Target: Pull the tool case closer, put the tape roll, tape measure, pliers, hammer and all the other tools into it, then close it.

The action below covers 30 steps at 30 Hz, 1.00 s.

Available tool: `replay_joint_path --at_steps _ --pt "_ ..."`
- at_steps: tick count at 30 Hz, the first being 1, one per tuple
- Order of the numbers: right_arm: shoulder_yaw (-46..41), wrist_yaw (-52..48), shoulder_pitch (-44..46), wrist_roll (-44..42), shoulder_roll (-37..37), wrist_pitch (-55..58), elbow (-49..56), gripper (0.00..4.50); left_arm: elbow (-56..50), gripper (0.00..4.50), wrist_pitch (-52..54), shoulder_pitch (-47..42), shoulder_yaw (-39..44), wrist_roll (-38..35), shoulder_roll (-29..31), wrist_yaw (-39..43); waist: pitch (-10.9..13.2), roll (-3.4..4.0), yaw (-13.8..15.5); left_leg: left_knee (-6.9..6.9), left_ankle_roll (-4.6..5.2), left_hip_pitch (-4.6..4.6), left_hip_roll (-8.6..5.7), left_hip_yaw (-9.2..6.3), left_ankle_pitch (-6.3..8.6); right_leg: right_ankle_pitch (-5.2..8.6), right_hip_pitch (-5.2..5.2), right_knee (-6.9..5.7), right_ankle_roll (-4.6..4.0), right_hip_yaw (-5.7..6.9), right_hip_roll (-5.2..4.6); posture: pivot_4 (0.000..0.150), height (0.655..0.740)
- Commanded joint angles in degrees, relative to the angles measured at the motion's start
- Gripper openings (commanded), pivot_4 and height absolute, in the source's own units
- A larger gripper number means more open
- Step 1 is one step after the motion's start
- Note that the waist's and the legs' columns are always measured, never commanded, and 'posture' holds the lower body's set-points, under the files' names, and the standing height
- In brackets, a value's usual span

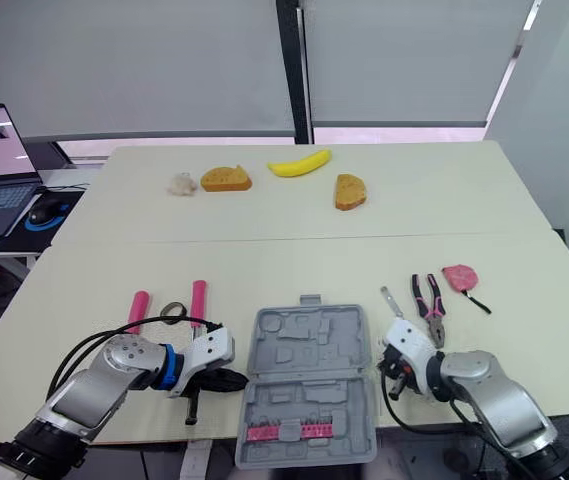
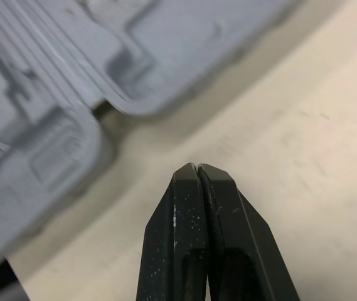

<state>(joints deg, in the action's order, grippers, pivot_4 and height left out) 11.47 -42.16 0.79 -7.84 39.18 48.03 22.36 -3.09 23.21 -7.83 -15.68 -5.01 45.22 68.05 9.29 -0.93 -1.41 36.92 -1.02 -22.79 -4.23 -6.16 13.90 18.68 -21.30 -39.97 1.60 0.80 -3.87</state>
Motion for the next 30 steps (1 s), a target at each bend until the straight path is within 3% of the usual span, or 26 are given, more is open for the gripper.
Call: replay_joint_path --at_steps 1,6,12,16,22,27,30 --pt "-5.40 1.08 -2.46 -1.38 1.02 -1.88 5.46 0.02 -0.46 0.00 -0.89 0.61 5.55 -3.93 1.46 0.46 0.02 -0.01 0.02 -0.01 0.00 -0.01 0.00 0.00 0.00 0.00 -0.01 0.00 0.00 0.00 0.00 0.150 0.7400" --pt "-13.26 0.23 -8.64 -3.10 2.92 -7.28 10.92 0.02 -2.01 0.00 -1.07 2.71 15.68 -11.64 3.41 2.08 0.04 -0.02 -0.10 -0.03 0.00 -0.05 0.06 0.00 0.00 0.00 -0.04 0.01 0.00 0.01 0.03 0.150 0.7400" --pt "-30.81 -3.89 -17.69 -6.89 5.45 -13.79 13.13 0.02 4.20 0.00 -2.17 5.84 30.57 -15.57 7.03 -0.13 0.05 -0.04 0.20 -0.02 0.00 -0.03 0.07 0.03 0.00 0.00 -0.01 0.05 0.01 0.02 0.01 0.150 0.7400" --pt "-38.48 -7.90 -22.94 -9.11 6.57 -17.17 11.80 0.00 7.22 0.91 -2.34 11.19 35.70 -16.03 9.77 0.67 0.06 -0.05 -0.01 -0.08 0.02 0.01 0.13 0.09 0.02 0.00 0.02 0.08 0.01 0.01 0.05 0.150 0.7400" --pt "-45.85 -15.47 -28.37 -9.78 9.44 -24.38 7.18 1.29 11.98 2.87 -8.42 22.20 45.57 -15.92 8.41 -0.95 0.07 -0.10 0.14 -0.08 0.10 0.01 0.28 0.26 0.07 0.01 0.07 0.19 0.00 0.02 0.03 0.150 0.7400" --pt "-48.52 -19.61 -26.74 -11.39 12.65 -25.88 1.47 2.44 12.91 4.49 -10.15 23.92 47.83 -16.89 7.77 -1.63 0.06 -0.11 1.31 -0.07 0.10 0.01 0.47 0.38 0.07 -0.02 0.13 0.47 -0.03 0.08 0.07 0.150 0.7400" --pt "-48.00 -20.98 -25.36 -11.09 14.21 -26.98 -2.08 3.17 12.24 4.50 -10.00 23.84 47.88 -17.38 6.80 -2.31 0.05 -0.07 1.69 -0.07 0.10 0.00 0.54 0.41 0.07 -0.14 0.14 0.71 -0.06 0.11 0.11 0.150 0.7400"
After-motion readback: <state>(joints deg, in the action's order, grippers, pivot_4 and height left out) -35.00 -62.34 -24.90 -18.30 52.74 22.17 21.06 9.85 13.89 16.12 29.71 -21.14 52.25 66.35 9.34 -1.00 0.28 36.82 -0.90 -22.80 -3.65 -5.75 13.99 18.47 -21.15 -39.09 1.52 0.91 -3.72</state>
